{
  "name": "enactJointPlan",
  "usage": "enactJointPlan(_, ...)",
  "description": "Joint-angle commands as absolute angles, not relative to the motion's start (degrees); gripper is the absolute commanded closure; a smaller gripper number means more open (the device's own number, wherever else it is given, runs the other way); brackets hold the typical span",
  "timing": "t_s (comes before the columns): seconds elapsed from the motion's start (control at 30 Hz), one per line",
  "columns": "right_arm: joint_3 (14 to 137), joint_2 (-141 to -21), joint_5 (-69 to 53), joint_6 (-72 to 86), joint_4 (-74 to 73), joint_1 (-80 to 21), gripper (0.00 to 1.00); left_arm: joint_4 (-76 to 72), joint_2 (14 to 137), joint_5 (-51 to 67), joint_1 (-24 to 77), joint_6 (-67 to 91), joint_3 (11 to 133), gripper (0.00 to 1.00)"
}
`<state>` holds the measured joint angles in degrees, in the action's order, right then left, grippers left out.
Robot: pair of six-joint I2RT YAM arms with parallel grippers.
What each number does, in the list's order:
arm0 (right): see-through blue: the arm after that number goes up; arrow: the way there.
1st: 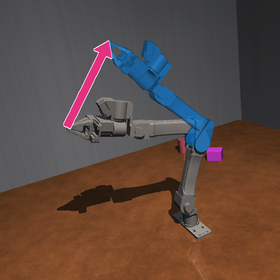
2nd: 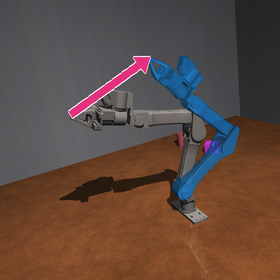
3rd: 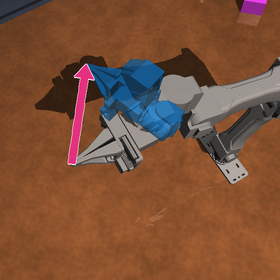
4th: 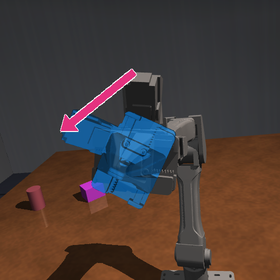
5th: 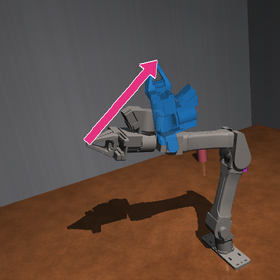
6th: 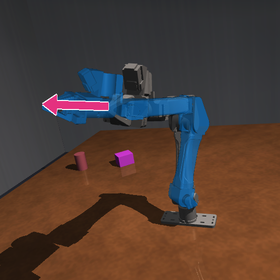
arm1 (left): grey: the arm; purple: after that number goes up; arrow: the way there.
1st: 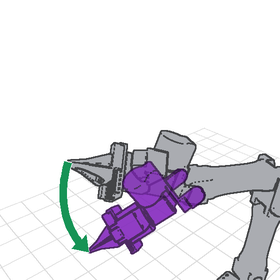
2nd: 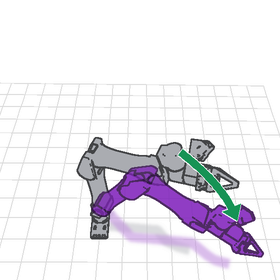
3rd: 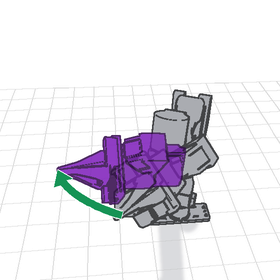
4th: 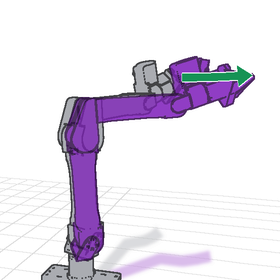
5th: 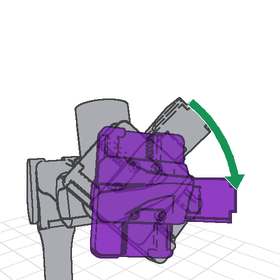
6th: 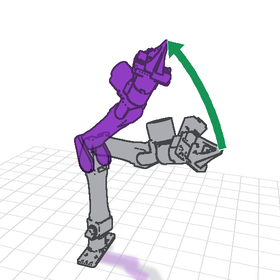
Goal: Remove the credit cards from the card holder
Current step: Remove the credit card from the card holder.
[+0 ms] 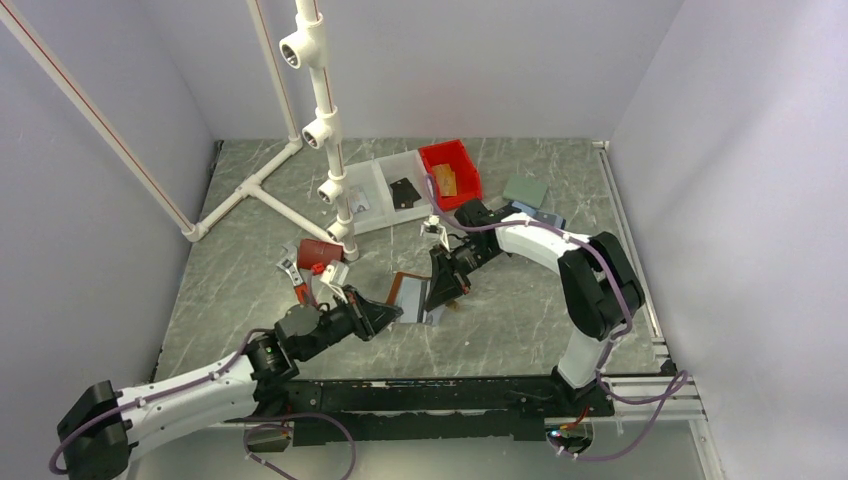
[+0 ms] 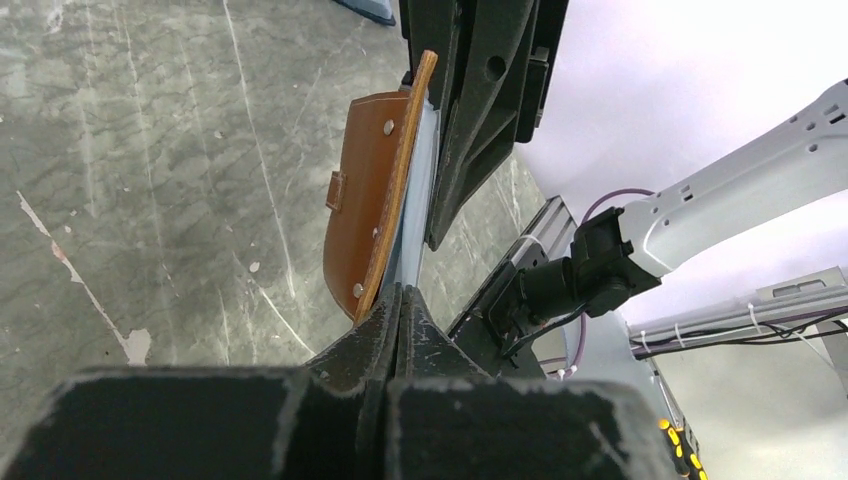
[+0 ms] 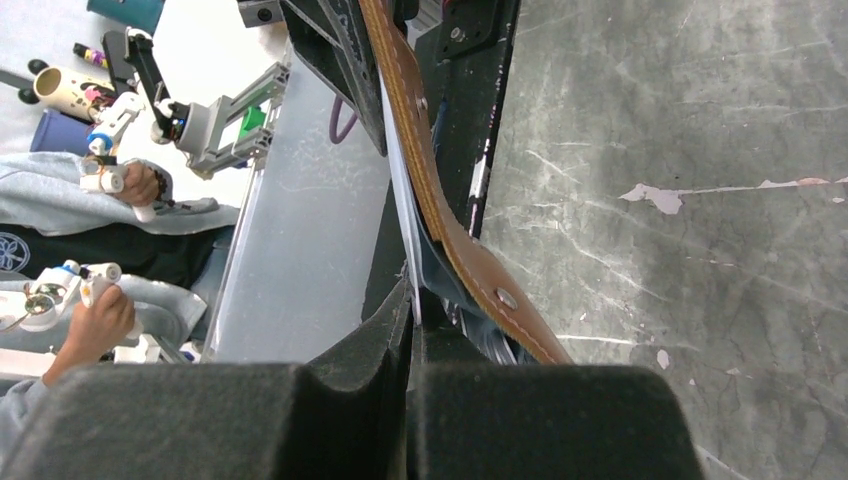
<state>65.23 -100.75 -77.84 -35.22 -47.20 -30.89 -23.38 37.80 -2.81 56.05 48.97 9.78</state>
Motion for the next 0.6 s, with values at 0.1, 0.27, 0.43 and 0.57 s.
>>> enactJointPlan(0.1,67.1,-102.2,-77.9,-37.4,-47.6,-30.8,1.00,-28.3,32.0,-4.8,55.5,50.4,6.3,1.00)
enactJointPlan(0.27,66.6,-103.4,-76.9,-36.7,-46.7,-30.8,1.00,-30.6,31.5,-6.4,55.4,52.2,3.8,1.00)
enactJointPlan(0.43,67.9,-106.5,-74.5,-39.6,-49.5,-30.8,1.00,-29.8,32.0,-9.6,55.2,54.7,1.5,1.00)
enactJointPlan(0.57,71.4,-110.8,-71.9,-47.0,-58.3,-30.8,1.00,-26.3,30.9,-12.2,54.9,57.1,-1.5,1.00)
